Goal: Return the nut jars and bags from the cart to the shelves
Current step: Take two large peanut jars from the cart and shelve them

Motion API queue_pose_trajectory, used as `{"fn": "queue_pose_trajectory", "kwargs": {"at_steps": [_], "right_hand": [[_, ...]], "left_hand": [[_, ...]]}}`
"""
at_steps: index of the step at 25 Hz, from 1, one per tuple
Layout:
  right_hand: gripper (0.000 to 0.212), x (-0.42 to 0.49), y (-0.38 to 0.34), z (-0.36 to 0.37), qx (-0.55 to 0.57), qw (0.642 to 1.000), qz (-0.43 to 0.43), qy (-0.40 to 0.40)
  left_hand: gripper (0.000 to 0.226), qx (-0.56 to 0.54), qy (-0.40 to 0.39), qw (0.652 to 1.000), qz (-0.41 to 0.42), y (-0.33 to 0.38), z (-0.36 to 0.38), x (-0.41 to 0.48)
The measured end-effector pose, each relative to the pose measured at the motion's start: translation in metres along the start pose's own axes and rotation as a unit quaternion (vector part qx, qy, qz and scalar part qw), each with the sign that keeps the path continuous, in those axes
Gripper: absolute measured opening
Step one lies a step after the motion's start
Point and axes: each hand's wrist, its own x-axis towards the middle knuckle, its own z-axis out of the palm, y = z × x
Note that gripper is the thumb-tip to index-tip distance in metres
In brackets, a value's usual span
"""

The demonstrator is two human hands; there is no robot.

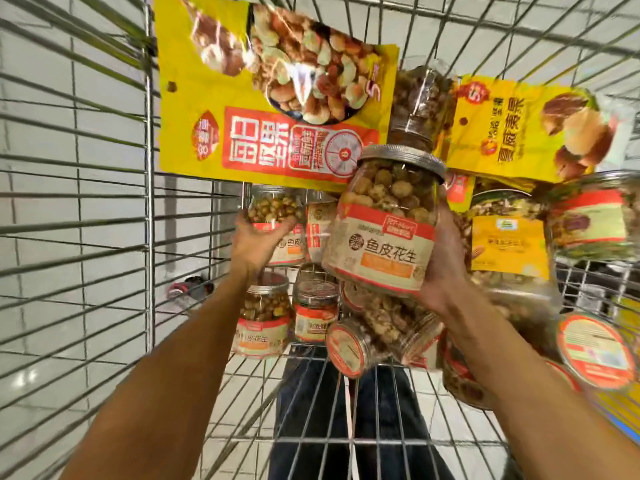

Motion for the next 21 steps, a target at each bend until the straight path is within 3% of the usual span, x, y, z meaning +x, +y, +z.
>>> {"fn": "queue_pose_trajectory", "kwargs": {"at_steps": [5, 8, 11, 15, 18, 19, 21], "right_hand": [[0.067, -0.027, -0.015, 0.014, 0.004, 0.999, -0.018, -0.026], [0.065, -0.081, -0.037, 0.043, -0.019, 0.998, -0.067, -0.011], [0.068, -0.155, -0.058, 0.070, -0.023, 0.991, -0.125, -0.030], [0.070, -0.290, -0.066, 0.069, 0.039, 0.962, -0.266, -0.045], [0.070, -0.386, -0.043, 0.033, 0.081, 0.927, -0.367, 0.018], [0.072, -0.414, -0.032, 0.022, 0.095, 0.913, -0.395, 0.046], [0.070, -0.476, -0.004, -0.008, 0.156, 0.864, -0.474, 0.068]], "left_hand": [[0.079, -0.141, -0.091, 0.984, -0.064, 0.013, -0.036, -0.034], [0.054, -0.196, -0.133, 0.969, -0.076, 0.044, -0.071, -0.092], [0.056, -0.222, -0.224, 0.946, -0.079, 0.093, -0.087, -0.149], [0.052, -0.214, -0.368, 0.904, 0.046, 0.190, -0.094, -0.245], [0.091, -0.186, -0.469, 0.853, 0.133, 0.256, -0.084, -0.331], [0.094, -0.177, -0.501, 0.833, 0.154, 0.270, -0.078, -0.356], [0.080, -0.135, -0.586, 0.775, 0.191, 0.291, -0.056, -0.415]]}}
